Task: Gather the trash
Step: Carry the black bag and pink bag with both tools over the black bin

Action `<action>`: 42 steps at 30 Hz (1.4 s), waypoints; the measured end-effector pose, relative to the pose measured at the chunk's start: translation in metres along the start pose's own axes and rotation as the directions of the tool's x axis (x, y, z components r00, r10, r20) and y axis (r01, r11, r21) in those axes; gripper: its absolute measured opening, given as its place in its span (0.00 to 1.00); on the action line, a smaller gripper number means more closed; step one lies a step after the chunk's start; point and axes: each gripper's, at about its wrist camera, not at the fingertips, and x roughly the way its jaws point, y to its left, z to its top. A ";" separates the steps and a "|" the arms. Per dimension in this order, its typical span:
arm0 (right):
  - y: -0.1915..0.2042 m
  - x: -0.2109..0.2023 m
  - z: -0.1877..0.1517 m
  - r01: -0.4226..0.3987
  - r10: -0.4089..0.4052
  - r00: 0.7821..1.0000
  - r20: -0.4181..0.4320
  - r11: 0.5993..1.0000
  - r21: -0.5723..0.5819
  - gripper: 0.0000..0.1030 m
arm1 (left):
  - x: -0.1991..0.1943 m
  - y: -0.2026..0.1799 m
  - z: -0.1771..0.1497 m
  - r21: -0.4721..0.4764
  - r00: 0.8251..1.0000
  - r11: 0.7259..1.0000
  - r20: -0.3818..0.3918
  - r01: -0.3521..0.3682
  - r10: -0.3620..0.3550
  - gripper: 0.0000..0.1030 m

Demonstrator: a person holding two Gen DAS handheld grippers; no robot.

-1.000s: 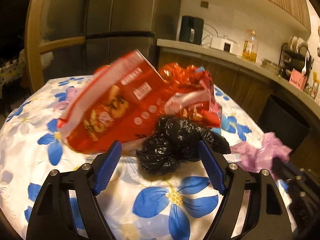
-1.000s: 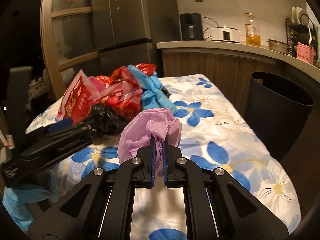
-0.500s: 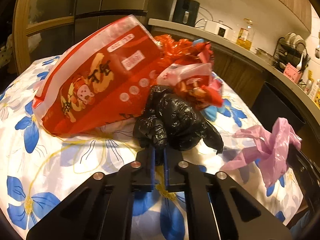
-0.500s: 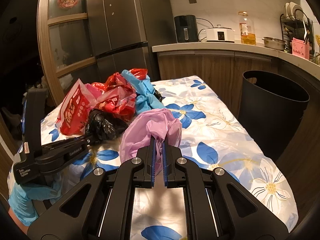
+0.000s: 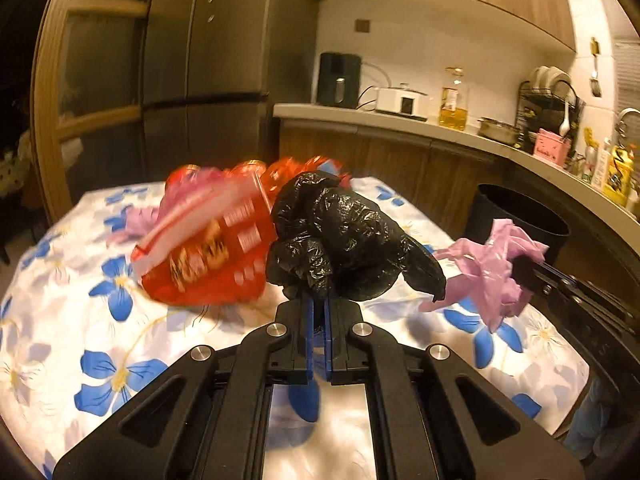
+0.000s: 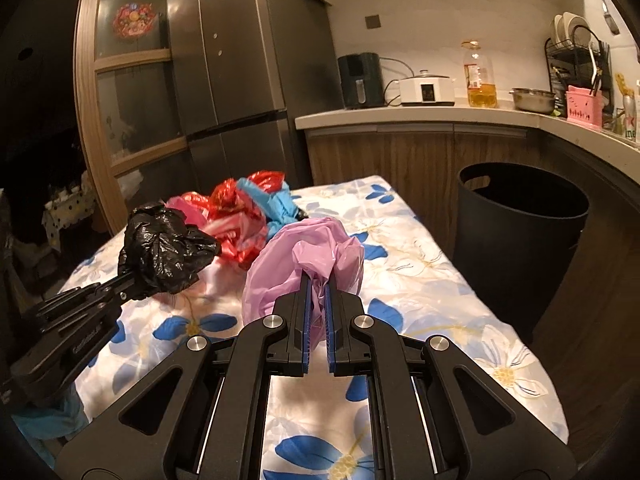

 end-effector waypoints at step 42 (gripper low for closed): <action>-0.173 -0.039 0.099 0.345 -0.370 0.896 0.246 0.928 0.141 0.06 | 0.093 -0.222 0.117 0.184 0.934 0.926 0.078 0.330 -0.349 0.03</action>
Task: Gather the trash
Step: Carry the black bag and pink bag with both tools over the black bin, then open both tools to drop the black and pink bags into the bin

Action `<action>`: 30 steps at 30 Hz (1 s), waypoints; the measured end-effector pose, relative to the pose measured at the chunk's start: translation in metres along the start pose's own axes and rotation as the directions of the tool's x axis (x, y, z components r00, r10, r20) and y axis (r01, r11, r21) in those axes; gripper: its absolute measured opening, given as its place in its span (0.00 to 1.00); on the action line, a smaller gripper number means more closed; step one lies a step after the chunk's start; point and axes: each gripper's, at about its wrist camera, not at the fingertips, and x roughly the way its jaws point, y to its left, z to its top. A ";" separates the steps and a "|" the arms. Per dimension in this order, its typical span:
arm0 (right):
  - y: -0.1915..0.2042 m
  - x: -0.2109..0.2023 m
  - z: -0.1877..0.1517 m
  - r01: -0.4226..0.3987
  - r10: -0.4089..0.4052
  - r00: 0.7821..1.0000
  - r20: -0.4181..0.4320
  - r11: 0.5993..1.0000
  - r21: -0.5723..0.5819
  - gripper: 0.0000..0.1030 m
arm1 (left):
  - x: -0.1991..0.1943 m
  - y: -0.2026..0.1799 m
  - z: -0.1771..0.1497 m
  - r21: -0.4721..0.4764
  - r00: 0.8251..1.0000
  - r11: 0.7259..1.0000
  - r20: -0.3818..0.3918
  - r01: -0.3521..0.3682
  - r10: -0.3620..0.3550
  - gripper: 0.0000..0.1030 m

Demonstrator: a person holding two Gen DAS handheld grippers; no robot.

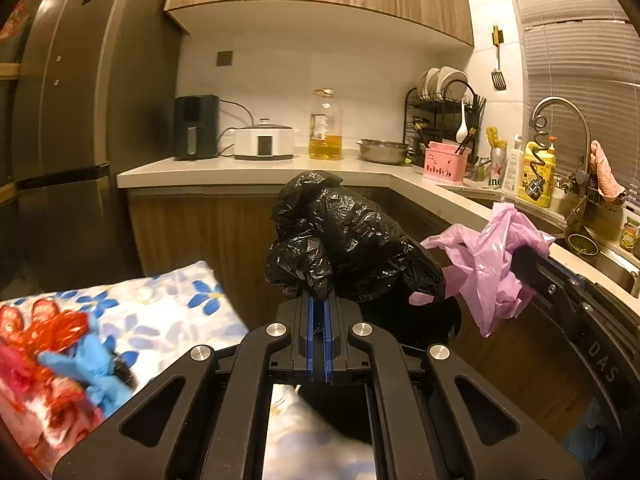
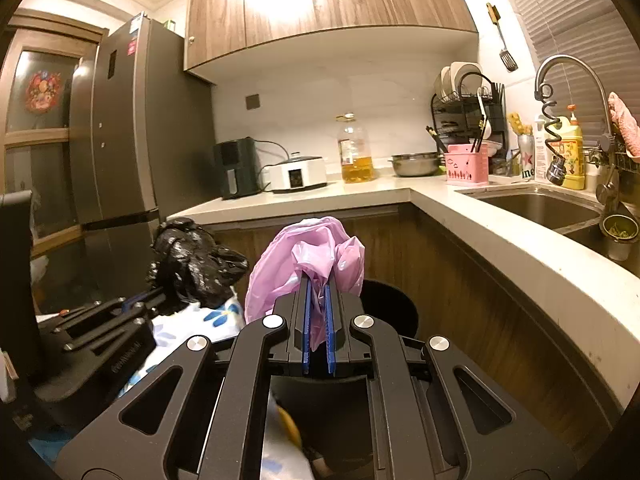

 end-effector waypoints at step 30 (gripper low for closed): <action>-0.033 0.083 0.009 0.019 -0.018 0.998 -0.059 1.000 0.001 0.22 | 0.091 -0.022 0.010 0.004 0.994 0.997 -0.080 0.077 -0.077 0.08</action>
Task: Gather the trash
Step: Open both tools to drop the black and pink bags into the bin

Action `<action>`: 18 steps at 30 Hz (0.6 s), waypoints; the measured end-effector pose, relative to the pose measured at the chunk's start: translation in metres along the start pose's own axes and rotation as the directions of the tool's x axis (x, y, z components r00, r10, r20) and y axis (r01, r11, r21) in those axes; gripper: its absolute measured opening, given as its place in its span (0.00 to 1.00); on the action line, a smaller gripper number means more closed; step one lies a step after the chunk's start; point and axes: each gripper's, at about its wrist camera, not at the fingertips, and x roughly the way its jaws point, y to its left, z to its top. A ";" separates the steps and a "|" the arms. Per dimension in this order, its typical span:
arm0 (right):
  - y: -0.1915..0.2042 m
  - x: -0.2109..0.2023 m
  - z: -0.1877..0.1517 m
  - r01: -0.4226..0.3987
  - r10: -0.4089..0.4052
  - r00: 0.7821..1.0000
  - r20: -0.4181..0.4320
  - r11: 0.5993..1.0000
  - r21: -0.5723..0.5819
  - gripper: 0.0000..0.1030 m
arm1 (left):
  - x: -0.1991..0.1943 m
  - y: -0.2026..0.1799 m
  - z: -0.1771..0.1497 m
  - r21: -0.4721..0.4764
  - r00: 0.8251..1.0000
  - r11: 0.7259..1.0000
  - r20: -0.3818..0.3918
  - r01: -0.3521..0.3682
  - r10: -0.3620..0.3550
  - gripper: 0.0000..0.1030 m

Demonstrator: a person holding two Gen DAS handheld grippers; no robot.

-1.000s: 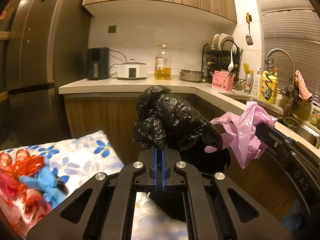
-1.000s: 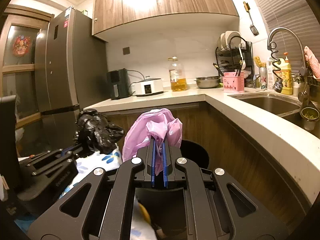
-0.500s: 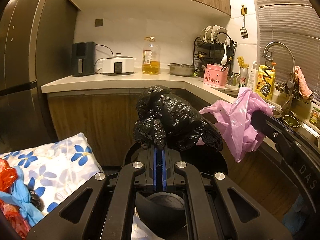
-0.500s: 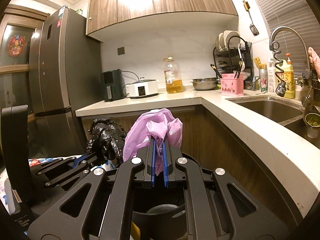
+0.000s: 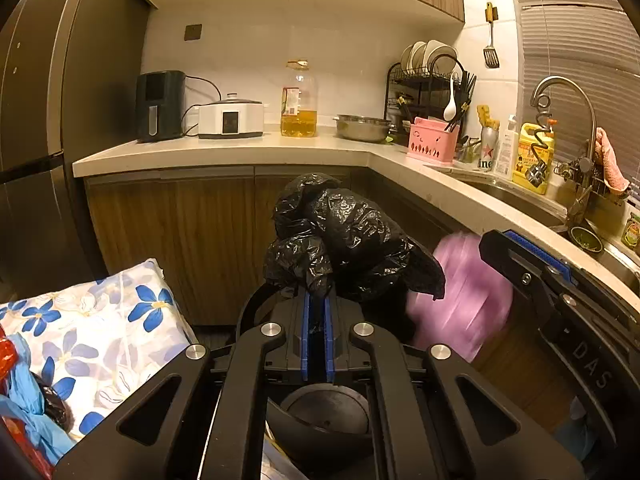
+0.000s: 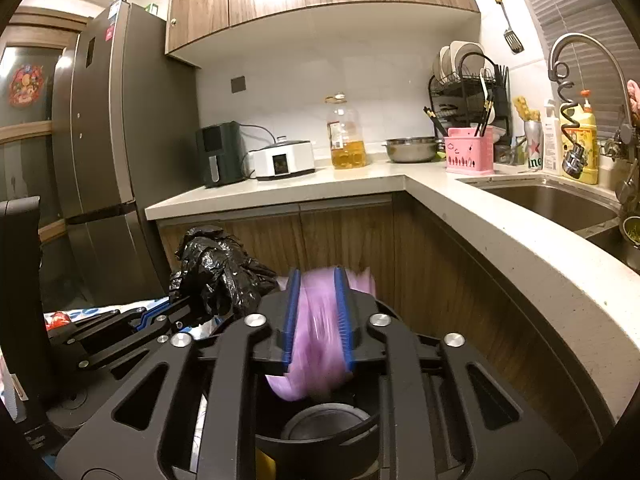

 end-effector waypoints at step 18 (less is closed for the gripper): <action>0.003 -0.010 -0.012 0.025 -0.025 0.999 -0.022 1.000 0.014 0.55 | -0.016 0.027 -0.023 -0.062 0.994 0.992 -0.015 -0.113 0.112 0.79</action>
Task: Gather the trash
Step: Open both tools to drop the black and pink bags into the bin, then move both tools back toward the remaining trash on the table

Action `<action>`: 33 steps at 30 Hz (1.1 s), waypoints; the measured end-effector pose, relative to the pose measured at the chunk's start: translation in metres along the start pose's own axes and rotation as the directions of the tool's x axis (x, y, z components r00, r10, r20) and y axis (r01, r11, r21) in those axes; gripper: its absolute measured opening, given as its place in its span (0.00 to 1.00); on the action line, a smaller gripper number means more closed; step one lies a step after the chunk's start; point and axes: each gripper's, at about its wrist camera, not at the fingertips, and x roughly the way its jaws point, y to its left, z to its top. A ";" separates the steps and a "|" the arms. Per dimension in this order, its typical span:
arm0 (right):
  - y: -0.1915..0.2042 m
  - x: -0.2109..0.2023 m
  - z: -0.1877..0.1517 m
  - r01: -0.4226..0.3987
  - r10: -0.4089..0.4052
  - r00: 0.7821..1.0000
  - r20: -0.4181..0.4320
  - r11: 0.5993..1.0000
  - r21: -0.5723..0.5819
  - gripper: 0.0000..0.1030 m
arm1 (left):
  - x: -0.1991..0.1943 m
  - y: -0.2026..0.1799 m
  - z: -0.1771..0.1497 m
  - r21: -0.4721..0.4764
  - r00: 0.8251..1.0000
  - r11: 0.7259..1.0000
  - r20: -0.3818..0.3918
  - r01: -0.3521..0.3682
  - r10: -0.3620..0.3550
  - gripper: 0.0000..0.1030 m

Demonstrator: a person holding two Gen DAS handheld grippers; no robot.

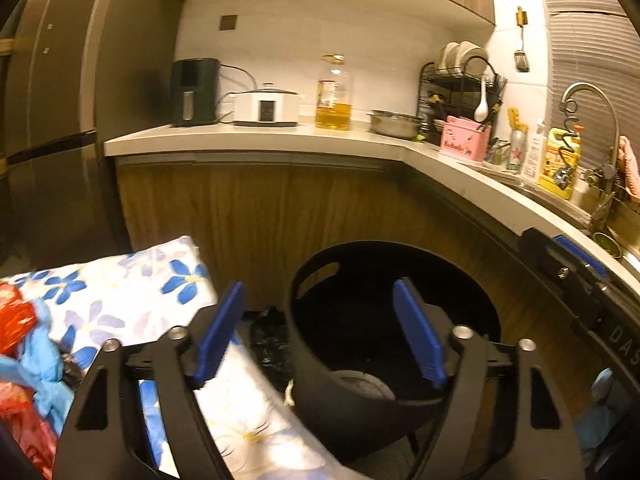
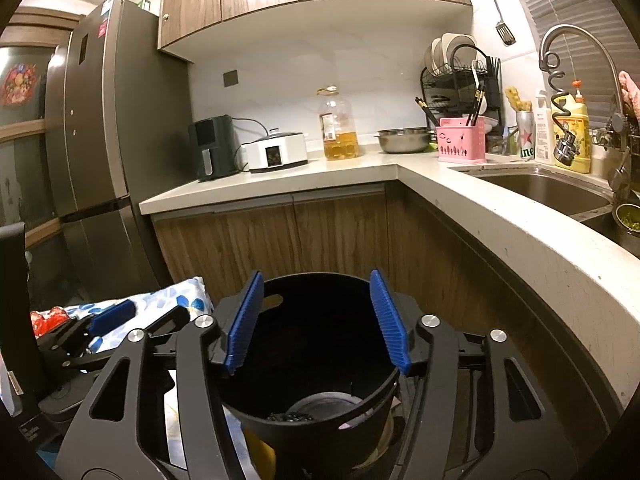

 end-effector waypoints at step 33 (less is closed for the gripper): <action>0.065 -0.120 -0.051 -0.100 0.101 0.994 -0.034 0.995 0.025 0.81 | -0.162 0.086 -0.081 -0.090 0.956 0.952 0.014 -0.292 0.294 0.94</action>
